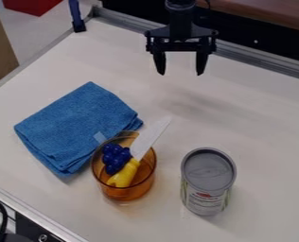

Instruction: Remove the blue object out of the container

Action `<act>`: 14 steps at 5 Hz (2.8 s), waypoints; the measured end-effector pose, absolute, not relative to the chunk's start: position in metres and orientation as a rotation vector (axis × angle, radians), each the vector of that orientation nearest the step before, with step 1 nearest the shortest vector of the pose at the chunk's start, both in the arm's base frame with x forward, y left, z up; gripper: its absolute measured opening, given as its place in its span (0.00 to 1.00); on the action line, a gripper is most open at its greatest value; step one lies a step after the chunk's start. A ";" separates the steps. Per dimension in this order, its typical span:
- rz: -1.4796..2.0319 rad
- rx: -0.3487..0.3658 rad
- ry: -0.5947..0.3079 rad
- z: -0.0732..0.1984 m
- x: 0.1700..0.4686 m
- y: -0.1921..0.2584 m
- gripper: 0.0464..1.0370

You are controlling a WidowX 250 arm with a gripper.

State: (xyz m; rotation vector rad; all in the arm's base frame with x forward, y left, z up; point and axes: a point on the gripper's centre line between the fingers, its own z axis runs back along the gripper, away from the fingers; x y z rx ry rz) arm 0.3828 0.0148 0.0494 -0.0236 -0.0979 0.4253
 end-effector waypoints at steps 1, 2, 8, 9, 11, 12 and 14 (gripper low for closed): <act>0.436 -0.016 -0.051 0.033 0.377 0.015 0.96; 0.590 -0.016 -0.052 0.032 0.372 0.022 0.96; 1.161 0.007 -0.137 0.058 0.233 0.045 0.96; 1.217 -0.043 -0.135 0.046 0.220 0.037 0.96; 1.377 -0.136 -0.165 0.029 0.219 0.028 0.96; 1.441 -0.227 -0.165 0.027 0.222 0.027 0.96; 1.456 -0.233 -0.135 0.013 0.218 0.026 0.96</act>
